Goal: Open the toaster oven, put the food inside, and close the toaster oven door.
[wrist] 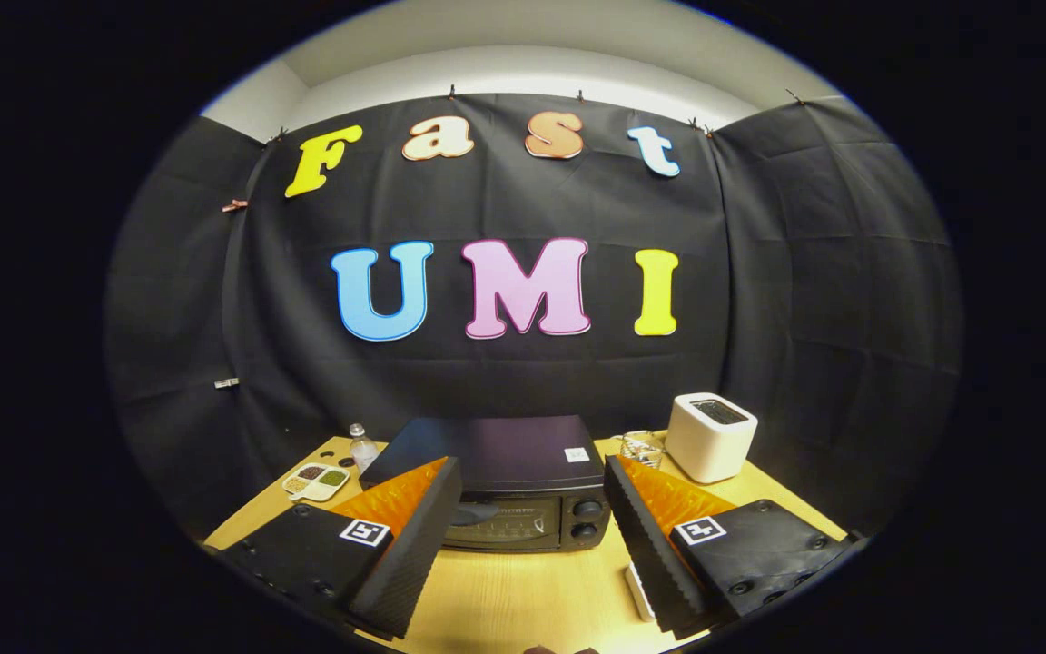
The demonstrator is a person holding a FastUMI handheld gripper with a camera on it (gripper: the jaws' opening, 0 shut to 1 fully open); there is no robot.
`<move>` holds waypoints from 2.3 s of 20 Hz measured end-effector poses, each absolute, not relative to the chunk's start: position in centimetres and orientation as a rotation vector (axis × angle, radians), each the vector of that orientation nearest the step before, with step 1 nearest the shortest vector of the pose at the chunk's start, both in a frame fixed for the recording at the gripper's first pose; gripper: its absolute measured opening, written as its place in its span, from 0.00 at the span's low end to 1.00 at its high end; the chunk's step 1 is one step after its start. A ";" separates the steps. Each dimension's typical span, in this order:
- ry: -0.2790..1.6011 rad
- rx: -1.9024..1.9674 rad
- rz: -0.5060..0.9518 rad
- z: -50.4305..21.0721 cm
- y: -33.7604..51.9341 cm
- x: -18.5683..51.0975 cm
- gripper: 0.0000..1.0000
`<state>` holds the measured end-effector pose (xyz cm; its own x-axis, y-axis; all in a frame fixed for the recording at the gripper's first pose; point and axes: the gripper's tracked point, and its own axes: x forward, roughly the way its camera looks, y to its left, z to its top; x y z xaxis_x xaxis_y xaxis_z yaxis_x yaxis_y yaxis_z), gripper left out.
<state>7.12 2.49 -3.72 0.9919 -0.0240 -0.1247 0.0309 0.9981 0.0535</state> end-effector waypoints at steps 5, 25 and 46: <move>0.167 0.035 -0.016 -6.7 5.0 11.7 0.98; 0.371 0.016 -0.007 -19.4 10.5 19.8 0.98; 0.711 0.115 0.059 -32.0 10.3 5.1 0.99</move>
